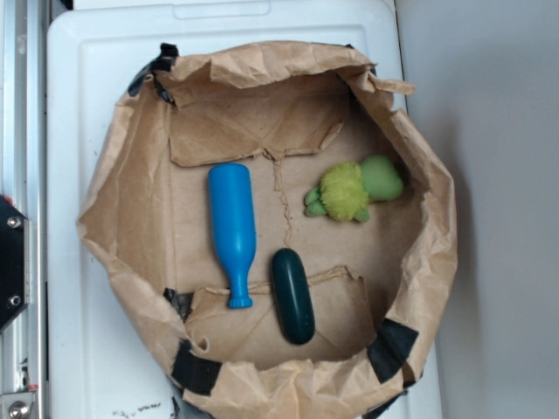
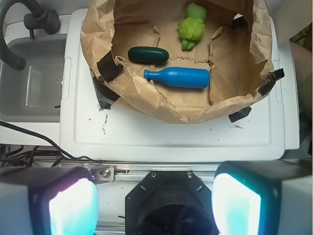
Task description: Grab the green animal.
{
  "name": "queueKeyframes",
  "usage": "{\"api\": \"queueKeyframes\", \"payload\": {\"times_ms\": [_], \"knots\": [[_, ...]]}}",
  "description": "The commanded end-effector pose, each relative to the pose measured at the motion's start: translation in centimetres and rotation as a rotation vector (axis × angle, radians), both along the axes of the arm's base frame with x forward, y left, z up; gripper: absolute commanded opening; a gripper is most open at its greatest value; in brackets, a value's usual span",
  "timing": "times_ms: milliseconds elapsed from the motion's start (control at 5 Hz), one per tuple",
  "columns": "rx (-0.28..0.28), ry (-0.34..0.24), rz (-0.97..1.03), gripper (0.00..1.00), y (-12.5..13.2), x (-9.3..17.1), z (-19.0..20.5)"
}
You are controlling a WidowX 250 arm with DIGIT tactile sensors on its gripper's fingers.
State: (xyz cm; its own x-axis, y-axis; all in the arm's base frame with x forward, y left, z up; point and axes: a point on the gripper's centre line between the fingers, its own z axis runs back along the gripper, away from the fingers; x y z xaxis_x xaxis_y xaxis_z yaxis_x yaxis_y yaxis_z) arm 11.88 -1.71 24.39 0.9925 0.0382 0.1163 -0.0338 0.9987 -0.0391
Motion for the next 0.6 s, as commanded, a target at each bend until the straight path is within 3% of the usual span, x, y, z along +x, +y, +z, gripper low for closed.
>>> {"api": "queueKeyframes", "payload": {"times_ms": [0, 200, 400], "knots": [[0.0, 0.0, 0.0, 1.0, 0.0, 0.0, 0.0], [-0.056, -0.069, -0.022, 1.0, 0.4, -2.3, -0.2], [-0.038, -0.144, -0.074, 1.0, 1.2, -4.3, -1.6]]}}
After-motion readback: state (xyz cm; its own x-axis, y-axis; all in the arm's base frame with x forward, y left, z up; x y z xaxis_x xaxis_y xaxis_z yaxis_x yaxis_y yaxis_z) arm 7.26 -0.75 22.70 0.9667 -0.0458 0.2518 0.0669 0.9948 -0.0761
